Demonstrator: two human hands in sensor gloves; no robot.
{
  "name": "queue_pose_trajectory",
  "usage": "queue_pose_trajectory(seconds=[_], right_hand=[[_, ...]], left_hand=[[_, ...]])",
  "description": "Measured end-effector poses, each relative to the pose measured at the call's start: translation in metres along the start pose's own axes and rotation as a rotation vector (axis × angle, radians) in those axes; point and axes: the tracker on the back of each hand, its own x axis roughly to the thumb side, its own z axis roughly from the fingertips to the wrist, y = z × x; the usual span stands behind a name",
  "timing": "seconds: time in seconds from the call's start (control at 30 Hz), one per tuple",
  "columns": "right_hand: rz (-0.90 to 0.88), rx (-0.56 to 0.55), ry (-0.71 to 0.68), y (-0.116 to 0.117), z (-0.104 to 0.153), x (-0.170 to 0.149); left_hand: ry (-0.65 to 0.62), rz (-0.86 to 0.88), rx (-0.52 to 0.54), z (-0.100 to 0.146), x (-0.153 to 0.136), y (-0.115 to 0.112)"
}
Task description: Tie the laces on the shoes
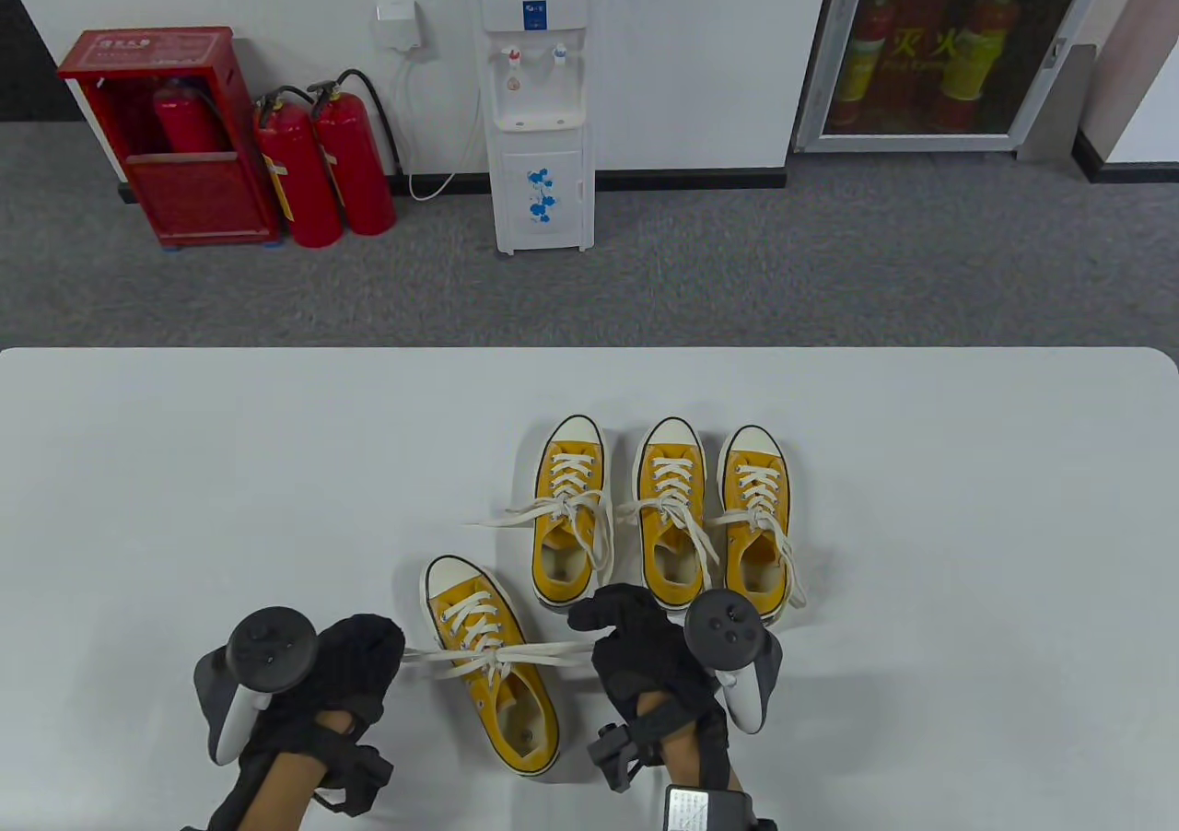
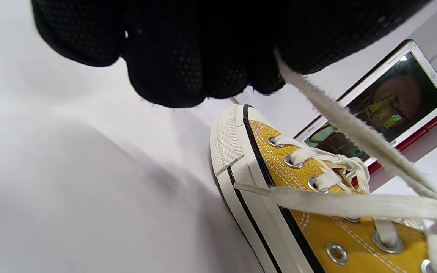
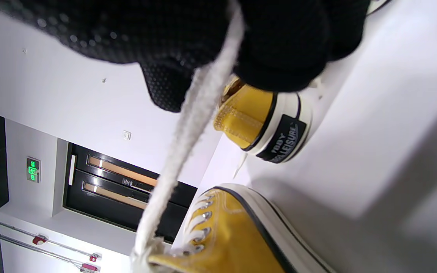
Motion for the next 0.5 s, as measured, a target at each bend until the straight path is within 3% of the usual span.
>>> queue_pose_trajectory(seconds=[0.2, 0.5], right_hand=[[0.075, -0.006, -0.021, 0.002, 0.001, 0.002], [0.287, -0.081, -0.114, 0.004, 0.010, 0.039]], left_hand=[[-0.015, -0.047, -0.014, 0.001, 0.004, -0.007], [-0.074, -0.088, -0.002, 0.004, 0.014, -0.011]])
